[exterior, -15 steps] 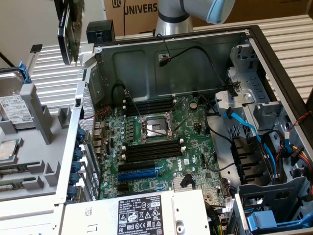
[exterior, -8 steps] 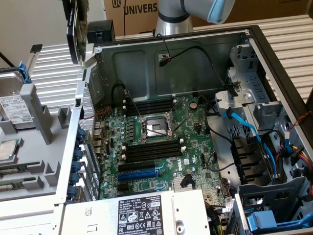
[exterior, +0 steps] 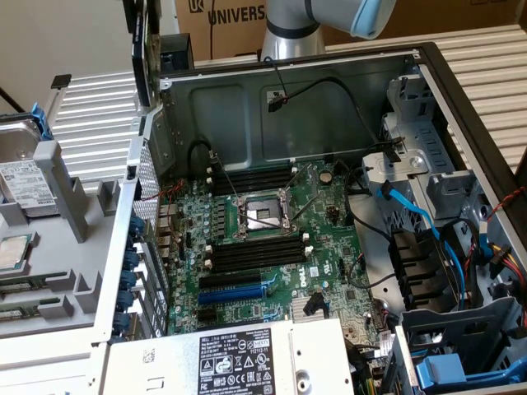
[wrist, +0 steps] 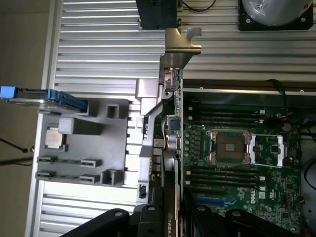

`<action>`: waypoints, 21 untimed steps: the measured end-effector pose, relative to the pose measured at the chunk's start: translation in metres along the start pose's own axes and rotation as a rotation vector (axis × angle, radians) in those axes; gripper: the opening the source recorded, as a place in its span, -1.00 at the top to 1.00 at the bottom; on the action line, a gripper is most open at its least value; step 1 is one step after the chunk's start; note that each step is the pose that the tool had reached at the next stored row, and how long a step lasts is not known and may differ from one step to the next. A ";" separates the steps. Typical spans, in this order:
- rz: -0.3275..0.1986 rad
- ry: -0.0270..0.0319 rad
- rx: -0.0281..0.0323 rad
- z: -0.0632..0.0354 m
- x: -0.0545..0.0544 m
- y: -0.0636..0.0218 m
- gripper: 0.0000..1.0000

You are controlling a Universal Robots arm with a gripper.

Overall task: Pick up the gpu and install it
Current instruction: 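Pick up the gpu and move the gpu toward the slot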

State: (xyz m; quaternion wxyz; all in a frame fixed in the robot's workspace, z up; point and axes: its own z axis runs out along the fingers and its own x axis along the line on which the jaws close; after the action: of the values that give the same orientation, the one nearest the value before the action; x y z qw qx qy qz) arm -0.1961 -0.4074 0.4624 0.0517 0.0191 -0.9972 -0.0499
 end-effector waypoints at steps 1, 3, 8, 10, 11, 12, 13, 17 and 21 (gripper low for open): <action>-0.007 -0.0008 0.0006 0.0002 0.000 0.0000 0.47; -0.025 -0.0028 0.0026 0.0004 -0.001 -0.0001 0.47; -0.043 -0.0056 0.0048 0.0007 -0.012 -0.0006 0.47; -0.043 -0.0049 0.0049 0.0003 -0.017 -0.0008 0.47; -0.043 -0.0050 0.0048 0.0003 -0.017 -0.0008 0.47; -0.043 -0.0051 0.0047 0.0003 -0.017 -0.0008 0.47; -0.043 -0.0051 0.0047 0.0003 -0.017 -0.0008 0.47; -0.043 -0.0051 0.0048 -0.0011 -0.031 -0.0012 0.47; -0.044 -0.0049 0.0049 -0.0029 -0.049 -0.0018 0.47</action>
State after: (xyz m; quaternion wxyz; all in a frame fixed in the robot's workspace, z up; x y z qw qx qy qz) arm -0.1475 -0.4073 0.4602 0.0481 0.0411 -0.9968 -0.0486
